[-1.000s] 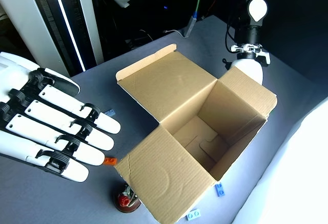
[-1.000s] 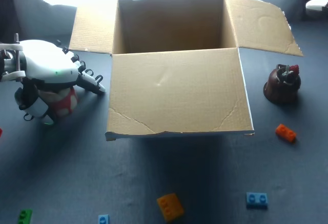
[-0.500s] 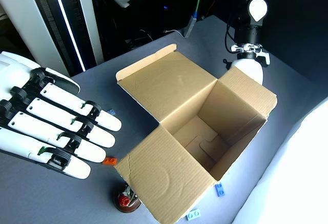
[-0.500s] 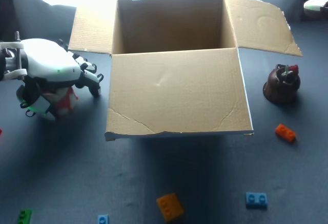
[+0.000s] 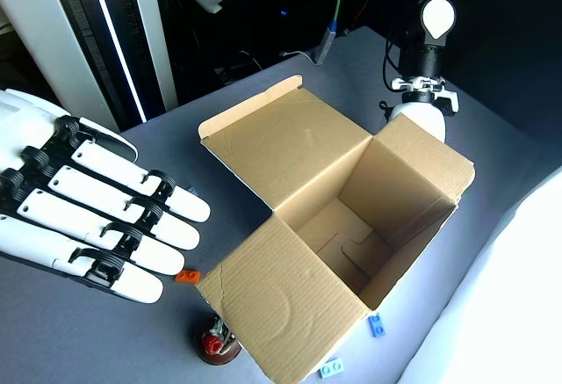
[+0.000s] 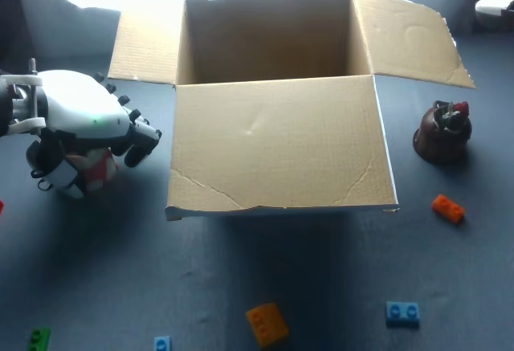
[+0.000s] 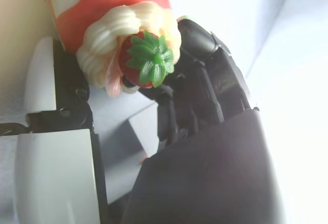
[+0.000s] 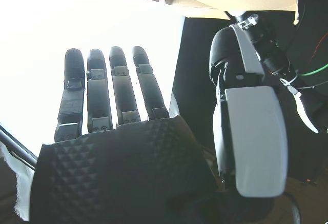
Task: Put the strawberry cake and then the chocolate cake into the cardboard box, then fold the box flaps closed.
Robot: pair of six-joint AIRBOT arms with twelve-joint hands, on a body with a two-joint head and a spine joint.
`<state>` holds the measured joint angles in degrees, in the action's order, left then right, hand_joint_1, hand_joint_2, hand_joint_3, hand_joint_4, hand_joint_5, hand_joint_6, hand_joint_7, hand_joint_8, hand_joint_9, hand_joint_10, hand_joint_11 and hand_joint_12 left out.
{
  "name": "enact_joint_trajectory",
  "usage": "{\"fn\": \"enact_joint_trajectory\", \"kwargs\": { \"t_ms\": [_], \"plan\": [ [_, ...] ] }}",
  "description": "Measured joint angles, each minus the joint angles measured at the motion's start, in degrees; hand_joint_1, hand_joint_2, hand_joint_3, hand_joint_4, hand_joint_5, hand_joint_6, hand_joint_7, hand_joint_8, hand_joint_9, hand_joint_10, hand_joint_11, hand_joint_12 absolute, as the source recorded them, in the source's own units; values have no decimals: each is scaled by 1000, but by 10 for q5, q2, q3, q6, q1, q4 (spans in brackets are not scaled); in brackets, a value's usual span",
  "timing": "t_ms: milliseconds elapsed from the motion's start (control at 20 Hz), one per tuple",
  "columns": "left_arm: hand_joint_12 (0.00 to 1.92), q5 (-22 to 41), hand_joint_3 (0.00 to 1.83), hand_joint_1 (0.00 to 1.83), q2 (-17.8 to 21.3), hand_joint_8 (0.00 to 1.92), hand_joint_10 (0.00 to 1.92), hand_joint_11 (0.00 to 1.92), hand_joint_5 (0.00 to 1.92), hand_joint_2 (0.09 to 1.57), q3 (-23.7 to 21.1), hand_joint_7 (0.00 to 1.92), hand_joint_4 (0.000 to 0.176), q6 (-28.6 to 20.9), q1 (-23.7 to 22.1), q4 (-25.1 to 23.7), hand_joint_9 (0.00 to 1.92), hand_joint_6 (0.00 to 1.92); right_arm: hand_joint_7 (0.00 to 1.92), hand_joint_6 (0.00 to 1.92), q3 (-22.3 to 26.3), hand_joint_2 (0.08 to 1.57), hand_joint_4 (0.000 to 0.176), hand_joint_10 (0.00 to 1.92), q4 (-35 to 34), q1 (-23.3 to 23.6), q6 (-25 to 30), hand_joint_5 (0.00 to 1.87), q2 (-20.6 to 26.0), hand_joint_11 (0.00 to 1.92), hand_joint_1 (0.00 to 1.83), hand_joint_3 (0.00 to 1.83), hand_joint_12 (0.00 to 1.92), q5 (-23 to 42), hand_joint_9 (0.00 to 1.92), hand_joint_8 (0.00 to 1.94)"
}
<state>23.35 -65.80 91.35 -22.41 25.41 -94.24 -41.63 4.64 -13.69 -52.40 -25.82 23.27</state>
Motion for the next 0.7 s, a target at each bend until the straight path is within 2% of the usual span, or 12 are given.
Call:
{"fn": "enact_joint_trajectory", "kwargs": {
  "t_ms": [50, 100, 150, 200, 250, 300, 400, 450, 650, 700],
  "plan": [
    [1802, 3, 8, 1478, 1, 1606, 1642, 534, 255, 1260, -1, 443, 8, -2, 0, 1, 655, 1559, 148, 9, 0, 1169, 0, 9, 0, 0, 0, 162, 0, 0, 312, 0, 543, 0, 147, 5],
    [1799, 3, 0, 1576, 4, 1534, 1561, 528, 251, 1204, -7, 300, 3, -2, 0, 1, 660, 1548, 149, 9, 0, 1168, 0, 8, 0, 0, 0, 162, 0, 0, 309, 0, 542, 0, 147, 5],
    [1800, 5, 0, 1595, 4, 1529, 1535, 523, 259, 1188, -9, 268, 5, -2, -1, 0, 669, 1553, 143, 5, 0, 1170, 0, 5, 0, 0, 0, 158, 0, 0, 324, 0, 503, 0, 140, 2],
    [1811, 4, 0, 1601, 7, 1536, 1526, 511, 274, 1181, -14, 266, 0, -2, -3, -1, 674, 1552, 137, 3, 0, 1173, 0, 2, 0, 0, 0, 155, 0, 0, 315, 1, 467, 0, 134, 1],
    [1828, 8, 5, 1479, 8, 1599, 1640, 511, 292, 1257, -16, 458, 1, -2, -3, 0, 652, 1523, 136, 2, 0, 1169, 0, 3, 0, 0, 0, 155, 0, 0, 332, 0, 489, 0, 139, 0],
    [1792, 10, 1, 1449, 11, 1606, 1666, 533, 308, 1280, -22, 498, 0, -2, -8, -1, 653, 1460, 147, 6, 0, 1169, 0, 7, 0, 0, 0, 171, 0, 0, 327, 0, 548, 0, 152, 2],
    [1794, 13, 0, 1448, 17, 1599, 1661, 545, 307, 1279, -29, 504, 0, -2, -11, -1, 658, 1448, 134, 4, 0, 1176, 0, 2, 0, 0, 0, 154, 0, 0, 318, 2, 501, 0, 139, 1],
    [1807, 16, 0, 1447, 18, 1613, 1667, 538, 295, 1281, -31, 505, 1, -2, -12, 0, 650, 1510, 145, 5, 0, 1170, 0, 4, 0, 0, 0, 153, 0, 0, 341, 0, 489, 0, 145, 6],
    [1825, 16, 0, 1447, 25, 1599, 1679, 549, 300, 1282, -36, 505, 0, -2, -12, -2, 651, 1482, 139, 5, 0, 1163, 0, 6, 0, 0, 0, 169, 0, 0, 344, 0, 506, 0, 158, 1],
    [1830, 16, 0, 1447, 25, 1598, 1669, 555, 308, 1279, -36, 508, 0, -2, -13, -3, 657, 1473, 131, 2, 0, 1160, 0, 1, 0, 0, 0, 162, 0, 0, 358, 0, 440, 0, 148, 1]
  ]
}}
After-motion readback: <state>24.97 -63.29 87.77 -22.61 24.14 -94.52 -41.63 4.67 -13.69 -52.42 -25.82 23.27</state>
